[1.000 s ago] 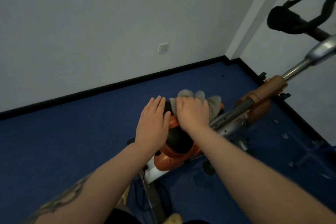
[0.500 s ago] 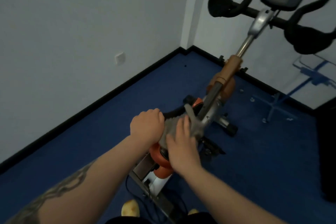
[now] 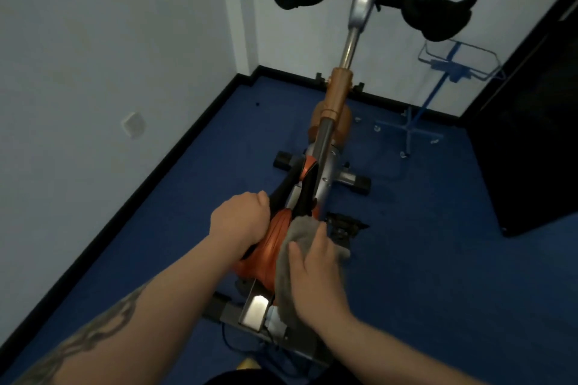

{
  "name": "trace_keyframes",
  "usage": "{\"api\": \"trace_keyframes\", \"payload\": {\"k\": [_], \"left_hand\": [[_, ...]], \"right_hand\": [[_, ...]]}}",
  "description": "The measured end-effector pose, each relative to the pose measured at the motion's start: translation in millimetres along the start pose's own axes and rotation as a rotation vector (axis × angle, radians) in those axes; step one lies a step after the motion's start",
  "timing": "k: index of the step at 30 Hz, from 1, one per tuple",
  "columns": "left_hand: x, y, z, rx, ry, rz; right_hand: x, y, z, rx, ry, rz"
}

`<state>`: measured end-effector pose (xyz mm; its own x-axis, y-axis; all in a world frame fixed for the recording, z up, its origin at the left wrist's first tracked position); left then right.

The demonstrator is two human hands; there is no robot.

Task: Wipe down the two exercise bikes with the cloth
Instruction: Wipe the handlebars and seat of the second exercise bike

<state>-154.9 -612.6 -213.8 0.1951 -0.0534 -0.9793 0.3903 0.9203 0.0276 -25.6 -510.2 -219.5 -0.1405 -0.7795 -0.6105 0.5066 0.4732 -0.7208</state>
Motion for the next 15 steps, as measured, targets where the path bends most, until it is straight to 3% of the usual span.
{"api": "trace_keyframes", "payload": {"k": [6,12,15], "left_hand": [[-1,-1,1,-0.051,0.055,0.168],[6,-3,-1,-0.003,0.053,0.075],[6,0,-1,0.029,0.069,0.002]], "right_hand": [[-10,-41,-88,0.252,-0.036,0.007],[8,-31,-33,-0.051,0.093,0.286],[8,-38,-76,0.04,0.108,0.228]]}}
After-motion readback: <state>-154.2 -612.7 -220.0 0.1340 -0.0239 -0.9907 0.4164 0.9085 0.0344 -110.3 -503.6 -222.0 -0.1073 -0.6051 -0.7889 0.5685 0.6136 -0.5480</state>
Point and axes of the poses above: each hand's wrist, its own z-axis away from the middle knuckle, its own x-axis out of the palm, y = z × x, the point moved 3 cm from there along -z, towards the middle knuckle, and after that the axes turned 3 degrees about y, right-handed, at the moved point
